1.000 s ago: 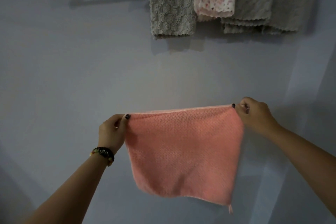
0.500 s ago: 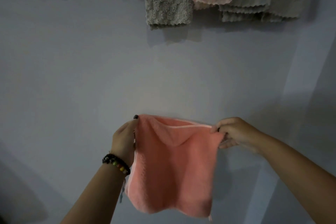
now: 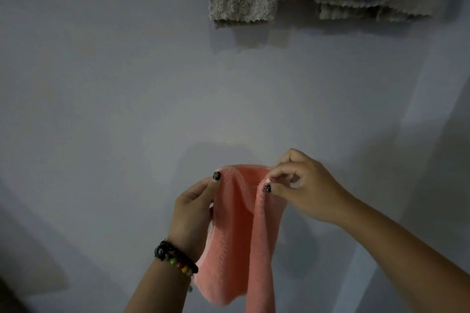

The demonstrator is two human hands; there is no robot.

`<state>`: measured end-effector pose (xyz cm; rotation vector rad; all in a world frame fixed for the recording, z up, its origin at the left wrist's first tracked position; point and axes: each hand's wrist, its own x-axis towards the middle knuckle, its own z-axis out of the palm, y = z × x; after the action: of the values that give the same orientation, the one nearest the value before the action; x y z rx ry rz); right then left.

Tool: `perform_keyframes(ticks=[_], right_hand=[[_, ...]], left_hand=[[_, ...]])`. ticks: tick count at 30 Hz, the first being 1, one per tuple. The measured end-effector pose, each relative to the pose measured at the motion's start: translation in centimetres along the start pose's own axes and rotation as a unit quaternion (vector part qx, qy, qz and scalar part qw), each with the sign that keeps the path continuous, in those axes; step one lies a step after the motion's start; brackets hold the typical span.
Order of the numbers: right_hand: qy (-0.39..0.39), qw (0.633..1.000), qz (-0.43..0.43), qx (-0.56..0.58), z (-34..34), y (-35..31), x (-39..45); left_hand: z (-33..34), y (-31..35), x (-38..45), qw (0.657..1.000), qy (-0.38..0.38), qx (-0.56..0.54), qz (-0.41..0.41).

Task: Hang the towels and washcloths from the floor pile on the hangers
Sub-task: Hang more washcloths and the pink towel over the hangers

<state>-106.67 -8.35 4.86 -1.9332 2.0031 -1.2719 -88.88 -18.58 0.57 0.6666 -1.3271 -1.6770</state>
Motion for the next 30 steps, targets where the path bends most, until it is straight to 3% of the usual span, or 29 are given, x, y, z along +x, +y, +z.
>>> perform_keyframes(ticks=[4, 10, 19, 22, 26, 30], right_hand=[[-0.002, 0.993, -0.028, 0.112, 1.1, -1.1, -0.6], [0.013, 0.975, 0.009, 0.223, 2.8, -2.4, -0.9], [0.072, 0.964, 0.053, 0.252, 3.4, -2.5, -0.1], [0.07, 0.96, 0.074, 0.26, 3.4, -2.4, 0.3], [0.04, 0.979, 0.11, 0.169, 3.5, -1.2, 1.0], [-0.096, 0.99, 0.096, 0.043, 3.6, 0.6, 0.1]], left_hand=[[0.2, -0.2, -0.7, 0.999, -0.031, 0.017, 0.004], [0.6, -0.2, -1.4, 0.996, -0.089, 0.012, 0.02], [0.1, -0.3, -1.3, 0.985, -0.168, -0.018, 0.041], [-0.1, -0.5, -0.9, 0.982, -0.166, 0.045, 0.083], [0.0, -1.2, -0.1, 0.988, -0.105, 0.064, 0.088], [-1.0, -1.8, 1.2, 0.993, -0.043, 0.069, 0.089]])
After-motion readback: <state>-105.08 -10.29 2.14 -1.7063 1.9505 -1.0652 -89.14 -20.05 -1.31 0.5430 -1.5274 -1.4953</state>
